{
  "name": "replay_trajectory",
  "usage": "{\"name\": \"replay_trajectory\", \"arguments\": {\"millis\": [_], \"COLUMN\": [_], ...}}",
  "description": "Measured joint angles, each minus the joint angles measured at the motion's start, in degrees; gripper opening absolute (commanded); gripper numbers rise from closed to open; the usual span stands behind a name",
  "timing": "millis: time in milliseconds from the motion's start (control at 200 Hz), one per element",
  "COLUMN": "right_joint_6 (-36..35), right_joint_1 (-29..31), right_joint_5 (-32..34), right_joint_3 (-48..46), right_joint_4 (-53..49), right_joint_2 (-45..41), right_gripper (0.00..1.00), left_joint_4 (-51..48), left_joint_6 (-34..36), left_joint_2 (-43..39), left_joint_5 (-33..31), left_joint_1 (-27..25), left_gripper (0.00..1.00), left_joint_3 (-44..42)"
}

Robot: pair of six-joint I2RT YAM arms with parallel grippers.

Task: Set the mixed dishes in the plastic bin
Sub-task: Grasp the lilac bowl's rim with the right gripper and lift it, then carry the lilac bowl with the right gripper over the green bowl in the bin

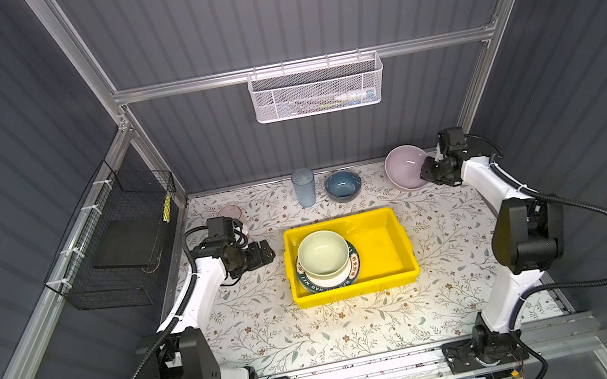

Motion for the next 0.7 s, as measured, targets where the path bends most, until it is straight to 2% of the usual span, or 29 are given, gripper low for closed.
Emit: {"name": "replay_trajectory", "arguments": {"millis": [175, 460, 700], "right_joint_6": [-3.1, -8.2, -11.0], "right_joint_1": [3.5, 15.8, 23.1], "right_joint_5": [0.1, -1.9, -2.4], "right_joint_3": [-0.9, -1.1, -1.0], "right_joint_4": [-1.9, -6.7, -10.6], "right_joint_2": [-5.3, -9.0, -10.1], "right_gripper": [0.0, 0.0, 0.01], "left_joint_4": [0.0, 0.5, 1.1], "left_joint_6": [0.0, 0.2, 0.5], "left_joint_2": [-0.5, -1.7, -2.8], "left_joint_5": [-0.2, -0.2, -0.2], "left_joint_1": [0.0, 0.0, 0.0], "left_gripper": [0.96, 0.97, 0.97], "left_joint_3": [-0.2, -0.3, -0.9]}}
